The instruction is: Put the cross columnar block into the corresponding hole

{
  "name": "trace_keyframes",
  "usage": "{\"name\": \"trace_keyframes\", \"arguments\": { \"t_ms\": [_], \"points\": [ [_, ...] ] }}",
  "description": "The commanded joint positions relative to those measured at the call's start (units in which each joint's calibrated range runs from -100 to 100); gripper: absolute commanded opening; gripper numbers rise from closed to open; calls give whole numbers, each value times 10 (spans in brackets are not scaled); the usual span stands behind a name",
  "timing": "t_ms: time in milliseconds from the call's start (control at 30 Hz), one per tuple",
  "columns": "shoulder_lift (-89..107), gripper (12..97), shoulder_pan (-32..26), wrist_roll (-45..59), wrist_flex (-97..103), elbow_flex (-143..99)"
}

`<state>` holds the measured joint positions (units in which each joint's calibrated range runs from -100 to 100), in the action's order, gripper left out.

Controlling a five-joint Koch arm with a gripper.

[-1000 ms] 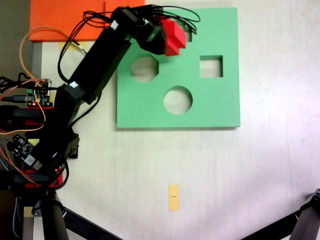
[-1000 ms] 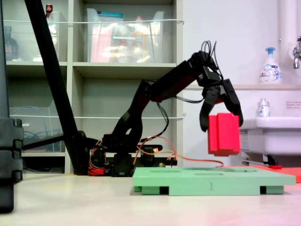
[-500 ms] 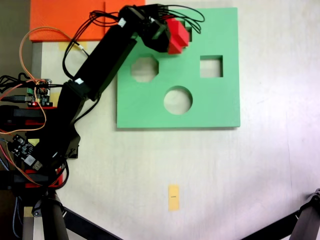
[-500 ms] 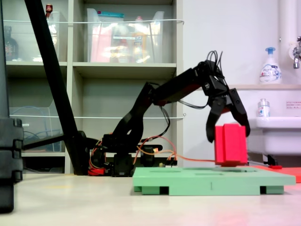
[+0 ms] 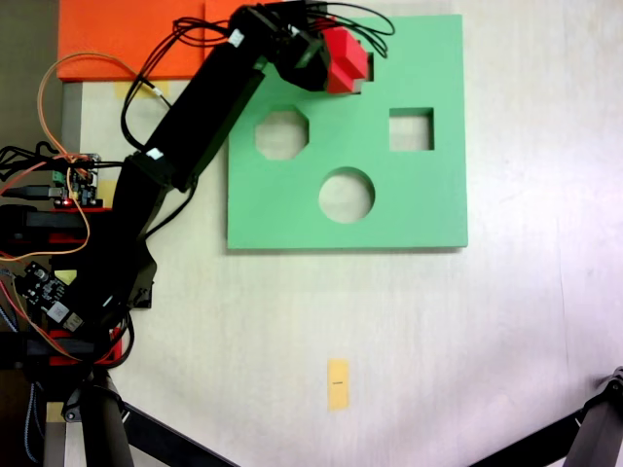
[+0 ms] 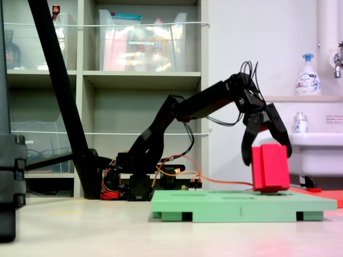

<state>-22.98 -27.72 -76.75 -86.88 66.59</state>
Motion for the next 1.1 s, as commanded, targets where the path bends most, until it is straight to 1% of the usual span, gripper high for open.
{"name": "trace_keyframes", "arguments": {
  "t_ms": [0,967,1067],
  "points": [
    [5,426,-4,-4,51,45],
    [-82,437,-3,-9,108,45],
    [-93,450,-2,-9,122,45]
  ]
}}
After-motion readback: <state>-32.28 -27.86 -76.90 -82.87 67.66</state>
